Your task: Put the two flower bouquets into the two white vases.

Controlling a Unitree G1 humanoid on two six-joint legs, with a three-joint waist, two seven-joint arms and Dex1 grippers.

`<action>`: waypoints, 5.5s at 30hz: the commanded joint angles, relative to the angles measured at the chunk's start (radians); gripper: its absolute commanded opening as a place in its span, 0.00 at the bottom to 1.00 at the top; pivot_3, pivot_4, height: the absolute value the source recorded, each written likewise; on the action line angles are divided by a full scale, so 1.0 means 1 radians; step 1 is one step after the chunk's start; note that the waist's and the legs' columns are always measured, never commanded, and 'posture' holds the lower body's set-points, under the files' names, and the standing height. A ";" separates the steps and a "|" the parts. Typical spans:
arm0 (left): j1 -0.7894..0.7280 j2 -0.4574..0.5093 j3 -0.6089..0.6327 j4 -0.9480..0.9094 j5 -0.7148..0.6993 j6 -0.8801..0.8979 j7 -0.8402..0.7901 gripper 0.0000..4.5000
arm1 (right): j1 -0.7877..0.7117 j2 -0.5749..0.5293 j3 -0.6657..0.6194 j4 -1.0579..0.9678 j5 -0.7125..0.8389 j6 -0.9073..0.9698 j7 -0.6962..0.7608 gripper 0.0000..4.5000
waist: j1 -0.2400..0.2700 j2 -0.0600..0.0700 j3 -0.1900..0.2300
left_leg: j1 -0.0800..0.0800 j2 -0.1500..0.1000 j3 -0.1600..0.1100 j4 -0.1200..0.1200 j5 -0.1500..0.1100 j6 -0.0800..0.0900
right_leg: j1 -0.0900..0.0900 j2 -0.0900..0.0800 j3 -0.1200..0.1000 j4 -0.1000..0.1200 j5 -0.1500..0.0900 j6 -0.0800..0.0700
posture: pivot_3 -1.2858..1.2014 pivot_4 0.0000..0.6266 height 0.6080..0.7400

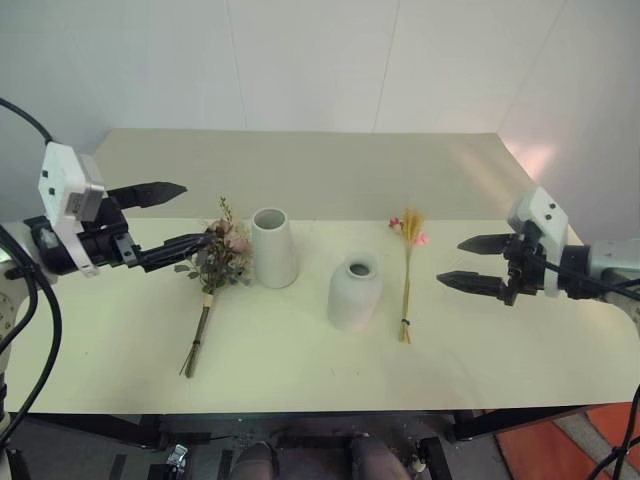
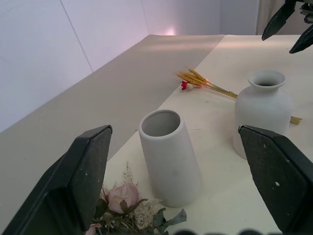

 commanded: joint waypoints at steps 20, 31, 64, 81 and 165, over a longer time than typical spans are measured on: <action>0.044 0.033 0.091 -0.086 -0.046 0.025 0.000 1.00 | -0.235 0.090 0.128 0.094 -0.039 0.221 -0.133 0.97 | -0.007 0.000 0.000 | 0.000 0.000 0.000 0.000 0.000 0.000 | 0.000 0.000 0.000 0.000 0.000 0.000 | 0.52 0.24 1.00; -0.090 -0.014 -0.049 -0.016 -0.012 -0.057 -0.036 1.00 | -0.557 0.255 0.259 0.392 -0.092 0.703 -0.309 0.97 | -0.019 0.000 0.000 | 0.000 0.000 0.000 -0.001 0.000 0.000 | 0.000 0.000 0.000 0.000 0.001 -0.001 | 0.52 0.24 1.00; -0.176 -0.162 -0.193 0.051 0.050 -0.177 -0.083 1.00 | -0.935 0.615 0.463 1.399 -0.562 0.158 -0.171 0.29 | -0.053 0.000 0.000 | -0.005 0.000 -0.003 -0.001 0.000 0.000 | -0.004 0.001 -0.001 0.001 0.005 -0.007 | 0.52 0.24 1.00; -0.206 -0.170 -0.222 0.110 0.042 -0.160 -0.127 1.00 | -0.720 0.530 -0.213 0.599 -0.263 0.082 -0.501 0.01 | -0.049 0.001 0.001 | -0.006 -0.001 -0.003 -0.001 0.000 0.000 | -0.004 0.001 -0.001 0.001 0.005 -0.006 | 0.52 0.24 1.00; -0.158 0.076 -0.330 0.063 0.232 0.325 0.081 1.00 | 0.043 0.171 -0.132 -0.136 0.260 -0.142 -0.012 0.99 | -0.021 0.001 0.001 | -0.003 0.000 -0.003 -0.001 0.000 0.000 | -0.002 0.001 -0.001 0.000 0.000 0.000 | 0.52 0.24 1.00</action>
